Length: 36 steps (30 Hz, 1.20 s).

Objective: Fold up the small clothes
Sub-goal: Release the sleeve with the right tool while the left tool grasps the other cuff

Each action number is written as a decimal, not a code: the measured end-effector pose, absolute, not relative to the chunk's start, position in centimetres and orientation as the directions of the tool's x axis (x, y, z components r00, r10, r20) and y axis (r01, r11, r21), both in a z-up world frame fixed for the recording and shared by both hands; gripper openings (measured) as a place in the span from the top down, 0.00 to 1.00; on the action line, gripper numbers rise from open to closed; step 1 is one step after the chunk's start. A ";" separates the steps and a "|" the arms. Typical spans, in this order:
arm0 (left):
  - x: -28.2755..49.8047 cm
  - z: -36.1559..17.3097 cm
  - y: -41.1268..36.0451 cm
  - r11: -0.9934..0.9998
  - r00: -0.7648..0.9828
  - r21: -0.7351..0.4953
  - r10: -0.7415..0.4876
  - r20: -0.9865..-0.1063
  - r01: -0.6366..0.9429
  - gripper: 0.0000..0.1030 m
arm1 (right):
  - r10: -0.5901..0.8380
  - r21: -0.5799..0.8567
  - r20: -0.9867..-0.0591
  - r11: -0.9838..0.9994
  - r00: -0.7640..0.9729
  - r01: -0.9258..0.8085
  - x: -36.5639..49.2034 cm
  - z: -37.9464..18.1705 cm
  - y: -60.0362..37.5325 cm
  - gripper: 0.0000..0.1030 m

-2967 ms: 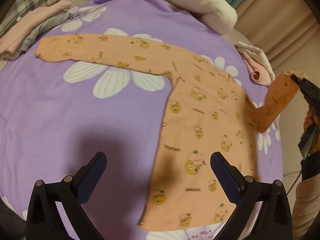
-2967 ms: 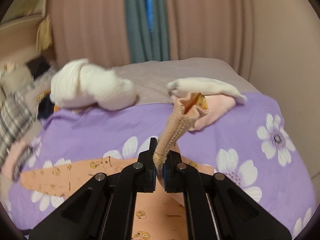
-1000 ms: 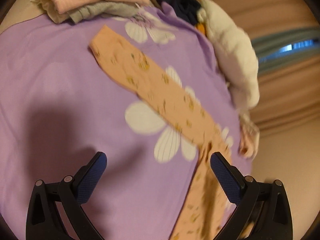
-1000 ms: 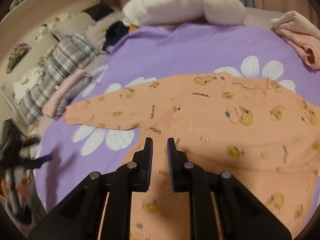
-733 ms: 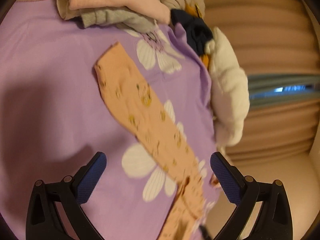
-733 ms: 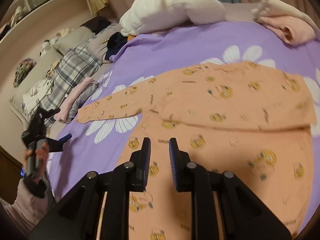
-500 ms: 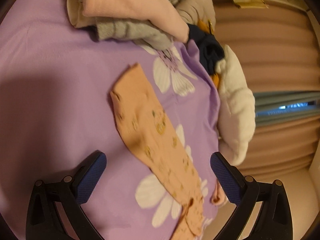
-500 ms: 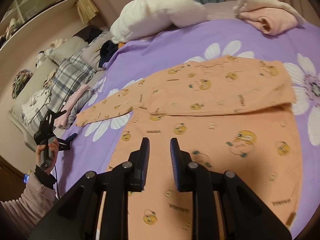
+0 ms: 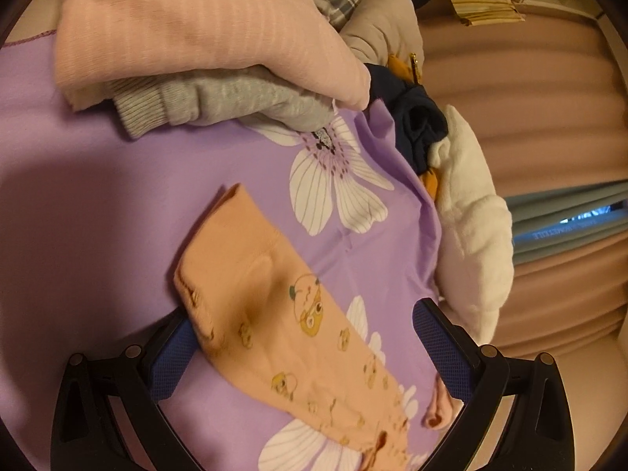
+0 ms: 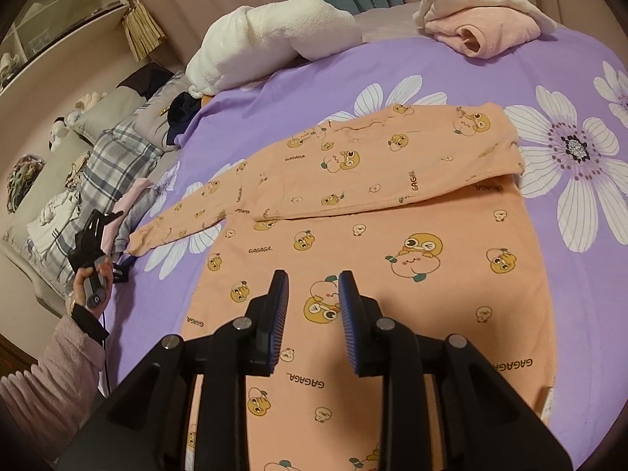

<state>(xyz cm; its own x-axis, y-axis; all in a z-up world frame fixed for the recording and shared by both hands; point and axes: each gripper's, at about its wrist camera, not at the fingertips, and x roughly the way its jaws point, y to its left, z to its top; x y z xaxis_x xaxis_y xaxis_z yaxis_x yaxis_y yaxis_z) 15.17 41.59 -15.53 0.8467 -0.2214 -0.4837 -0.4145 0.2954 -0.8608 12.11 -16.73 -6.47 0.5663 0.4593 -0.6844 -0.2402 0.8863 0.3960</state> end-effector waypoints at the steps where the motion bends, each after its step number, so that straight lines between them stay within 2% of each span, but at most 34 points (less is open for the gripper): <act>1: 15.4 -15.5 41.6 0.299 0.844 -0.857 -0.219 -0.490 -0.420 0.01 | 0.457 0.394 -0.685 0.887 0.567 -0.240 12.1 -6.5 -16.7 0.74; 3: 15.6 -15.5 41.5 0.313 0.831 -0.840 -0.209 -0.516 -0.443 0.06 | 0.452 0.387 -0.688 0.890 0.567 -0.240 12.1 -6.5 -16.6 0.73; 5: 15.8 -15.5 41.4 0.333 0.811 -0.815 -0.196 -0.551 -0.474 0.17 | 0.453 0.389 -0.689 0.890 0.566 -0.239 12.2 -6.6 -16.6 0.73; 7: 15.9 -15.8 41.4 0.344 0.789 -0.794 -0.195 -0.582 -0.501 0.42 | 0.452 0.388 -0.691 0.890 0.564 -0.237 12.2 -6.8 -16.6 0.73; 8: 15.9 -16.0 41.5 0.347 0.778 -0.785 -0.197 -0.596 -0.513 0.49 | 0.449 0.385 -0.693 0.892 0.564 -0.237 12.1 -6.8 -16.4 0.73; 9: 15.8 -16.2 41.7 0.347 0.768 -0.778 -0.201 -0.608 -0.524 0.61 | 0.448 0.382 -0.694 0.893 0.563 -0.239 12.0 -6.8 -16.4 0.73; 13: 15.4 -17.0 42.4 0.344 0.723 -0.740 -0.206 -0.660 -0.577 0.90 | 0.439 0.371 -0.700 0.897 0.562 -0.239 11.8 -6.9 -16.5 0.72; 15: 15.1 -17.1 42.6 0.329 0.717 -0.739 -0.212 -0.665 -0.588 0.94 | 0.436 0.374 -0.702 0.899 0.563 -0.230 11.7 -7.0 -16.7 0.71; 20: 15.1 -15.4 41.8 0.371 0.708 -0.716 -0.185 -0.681 -0.592 0.95 | 0.430 0.375 -0.695 0.901 0.576 -0.220 11.3 -6.6 -17.2 0.71; 30: 16.7 -7.1 37.2 0.542 0.766 -0.718 -0.196 -0.613 -0.436 0.95 | 0.437 0.400 -0.667 0.893 0.603 -0.206 10.3 -6.1 -18.8 0.67; 36: 18.4 -2.8 32.2 0.636 0.772 -0.698 -0.243 -0.587 -0.330 0.96 | 0.443 0.423 -0.643 0.885 0.624 -0.193 9.5 -6.0 -20.3 0.67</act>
